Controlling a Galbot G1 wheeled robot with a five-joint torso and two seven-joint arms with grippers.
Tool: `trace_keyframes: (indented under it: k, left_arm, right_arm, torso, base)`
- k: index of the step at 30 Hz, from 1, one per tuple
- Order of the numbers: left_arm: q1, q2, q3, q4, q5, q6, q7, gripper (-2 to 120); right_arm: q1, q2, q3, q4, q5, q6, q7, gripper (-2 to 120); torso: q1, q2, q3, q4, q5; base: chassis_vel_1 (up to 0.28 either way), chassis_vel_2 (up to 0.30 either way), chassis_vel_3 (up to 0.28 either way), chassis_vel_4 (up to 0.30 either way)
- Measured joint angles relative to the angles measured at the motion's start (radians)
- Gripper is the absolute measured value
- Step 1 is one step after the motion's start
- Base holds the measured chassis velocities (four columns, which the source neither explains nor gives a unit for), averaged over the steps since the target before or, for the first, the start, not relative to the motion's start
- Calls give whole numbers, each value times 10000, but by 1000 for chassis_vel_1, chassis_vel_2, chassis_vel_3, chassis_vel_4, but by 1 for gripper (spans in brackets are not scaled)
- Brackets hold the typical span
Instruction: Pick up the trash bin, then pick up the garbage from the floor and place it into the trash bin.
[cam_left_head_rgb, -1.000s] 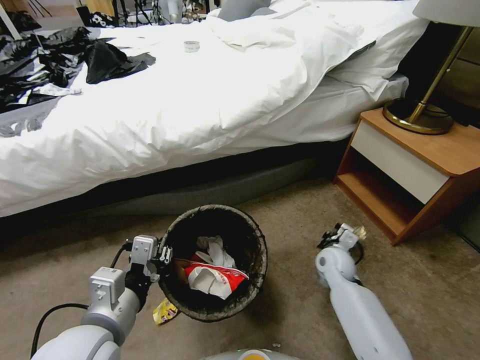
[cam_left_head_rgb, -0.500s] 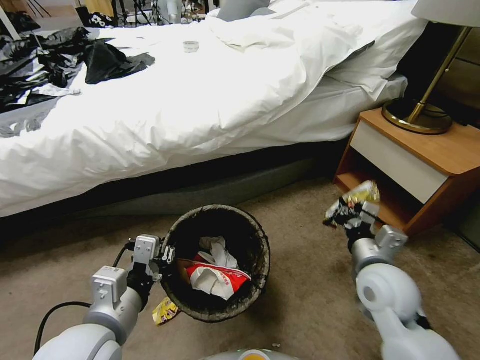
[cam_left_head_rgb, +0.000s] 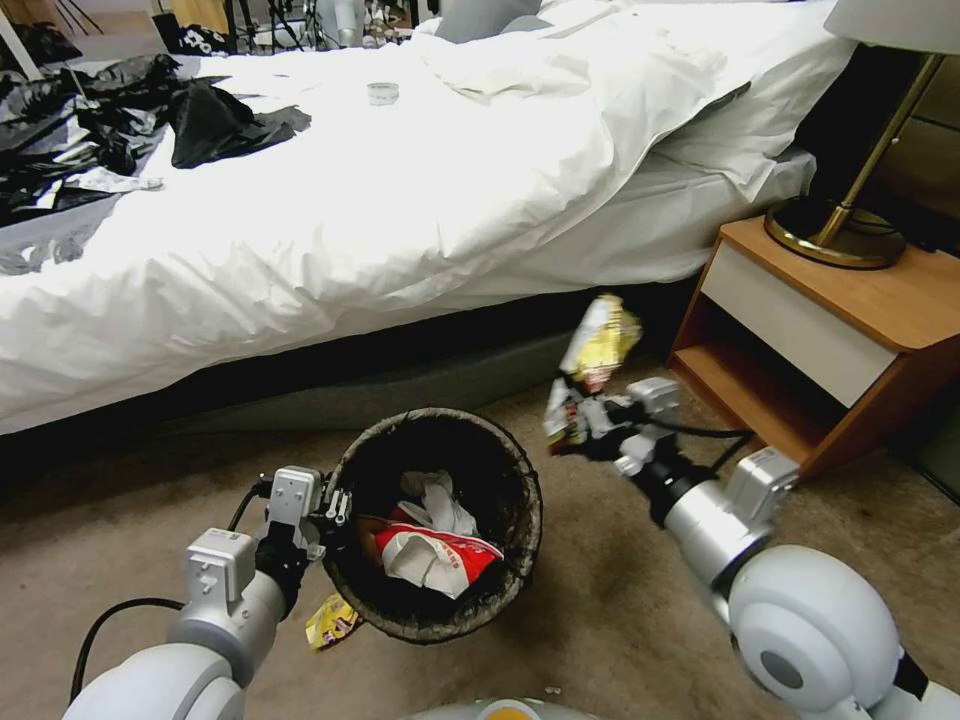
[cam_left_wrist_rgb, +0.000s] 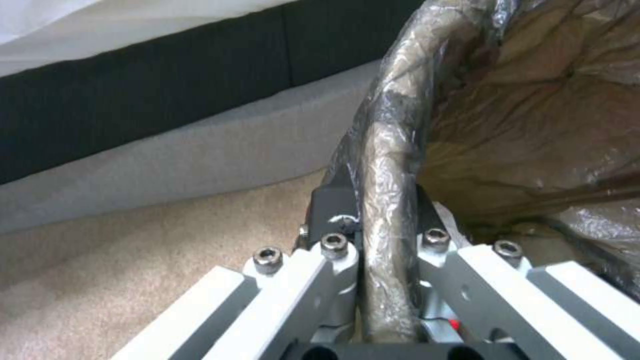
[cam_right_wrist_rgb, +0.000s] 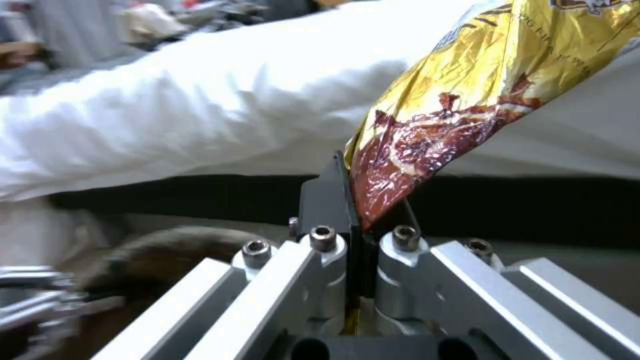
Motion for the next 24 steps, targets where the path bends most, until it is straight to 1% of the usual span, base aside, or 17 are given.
trace_keyframes:
  k: [3,4,5,6,9,10,12,13,16,17,19,20,22,24]
  left_arm:
    - [19,0,5,0,21,0,0,1]
    - [50,3,6,0,98,2,1,1]
    - [49,-4,6,0,130,2,1,1]
    - [49,-4,6,0,130,2,1,1]
    - [28,-90,82,0,306,-3,14,1]
    - [28,-90,82,0,306,-3,14,1]
    - [-28,-62,105,0,435,-16,76,1]
    - [-28,-62,105,0,435,-16,76,1]
    - [-55,-89,148,0,529,-5,110,1]
    - [-55,-89,148,0,529,-5,110,1]
    - [-37,-179,220,0,657,-5,145,1]
    - [-35,-225,244,0,704,-5,161,1]
    - [-37,-238,248,0,714,-5,165,1]
    - [-60,-318,251,0,741,-7,172,1]
  right_arm:
    - [112,-125,-147,-18,3,95,-150,0]
    - [354,-467,-471,-73,56,198,-444,0]
    - [413,-616,-576,-88,57,219,-592,0]
    - [413,-616,-576,-88,57,219,-592,0]
    - [518,-1021,-858,-187,-65,265,-1157,0]
    - [518,-1021,-858,-187,-65,265,-1157,0]
    - [700,-1165,-1245,-412,-377,361,-1439,0]
    - [700,-1165,-1245,-412,-377,361,-1439,0]
    - [1108,-1234,-1895,-559,-510,323,-1509,0]
    - [1108,-1234,-1895,-559,-510,323,-1509,0]
    - [1440,-1287,-2413,-674,-580,253,-1475,0]
    - [1617,-1316,-2707,-764,-681,219,-1349,0]
    - [1676,-1328,-2808,-798,-711,212,-1303,0]
    - [1993,-1373,-3409,-1016,-840,178,-970,0]
  torso:
    - [0,0,0,0,0]
    - [0,0,0,0,0]
    - [0,0,0,0,0]
    - [0,0,0,0,0]
    - [0,0,0,-1,-1]
    - [0,0,0,-1,-1]
    - [0,0,0,-2,0]
    - [0,0,0,-2,0]
    - [0,0,0,-1,-1]
    - [0,0,0,-1,-1]
    - [0,0,0,0,-1]
    - [0,0,0,0,0]
    - [0,0,0,0,-1]
    - [0,0,0,0,-1]
  base:
    - [0,0,0,0]
    - [0,0,0,0]
    - [0,0,0,0]
    - [0,0,0,0]
    - [0,0,0,0]
    - [0,0,0,0]
    - [0,0,0,0]
    - [0,0,0,0]
    - [0,0,0,0]
    - [0,0,0,0]
    - [0,0,0,0]
    - [0,0,0,0]
    - [0,0,0,0]
    - [0,0,0,0]
